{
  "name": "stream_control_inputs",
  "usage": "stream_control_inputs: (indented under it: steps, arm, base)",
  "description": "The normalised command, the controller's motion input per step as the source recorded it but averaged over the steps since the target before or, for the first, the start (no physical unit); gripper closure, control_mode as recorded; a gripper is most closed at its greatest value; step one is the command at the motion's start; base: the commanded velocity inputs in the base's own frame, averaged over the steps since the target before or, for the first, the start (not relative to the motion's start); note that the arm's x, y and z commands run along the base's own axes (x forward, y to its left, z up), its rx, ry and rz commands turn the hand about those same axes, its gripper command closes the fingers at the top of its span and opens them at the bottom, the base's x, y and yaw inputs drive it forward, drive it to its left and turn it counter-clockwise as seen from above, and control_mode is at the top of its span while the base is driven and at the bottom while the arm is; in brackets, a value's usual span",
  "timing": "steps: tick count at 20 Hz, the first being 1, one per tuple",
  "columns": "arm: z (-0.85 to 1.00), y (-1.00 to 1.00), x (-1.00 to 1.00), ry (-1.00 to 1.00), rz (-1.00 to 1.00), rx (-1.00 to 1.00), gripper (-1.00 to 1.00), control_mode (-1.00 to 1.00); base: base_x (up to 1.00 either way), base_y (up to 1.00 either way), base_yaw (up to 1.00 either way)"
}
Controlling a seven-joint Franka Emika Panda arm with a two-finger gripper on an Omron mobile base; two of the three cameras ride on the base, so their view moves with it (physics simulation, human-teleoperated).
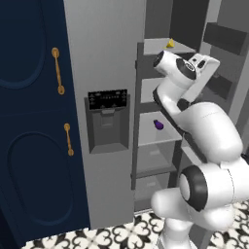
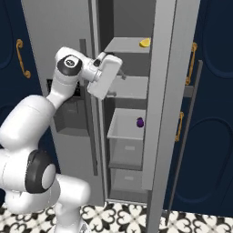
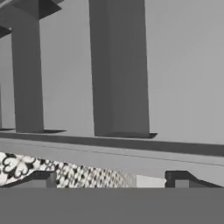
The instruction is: Grab a lemon wedge from the fridge and one ice cube from the ice bowl, and put them in the glass of lemonade.
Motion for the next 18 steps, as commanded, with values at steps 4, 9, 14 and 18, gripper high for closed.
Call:
stream_control_inputs:
  steps: [4,9,14,18]
  arm:
    - [-0.88,0.66,0.00,-0.15,0.16,0.72,-1.00,-1.00]
    - [-1.00,0.42,0.00,-0.10,0.17,0.89,-1.00,-1.00]
    - [-0.54,0.71,-0.19,-0.02,0.16,0.60,-1.00,-1.00]
    - [0.44,0.81,-0.80,-0.06,0.14,0.12,-1.00,-1.00]
  base:
    - [0.00,0.00,0.00]
    - [0.00,0.00,0.00]
    - [0.00,0.00,0.00]
    - [0.00,0.00,0.00]
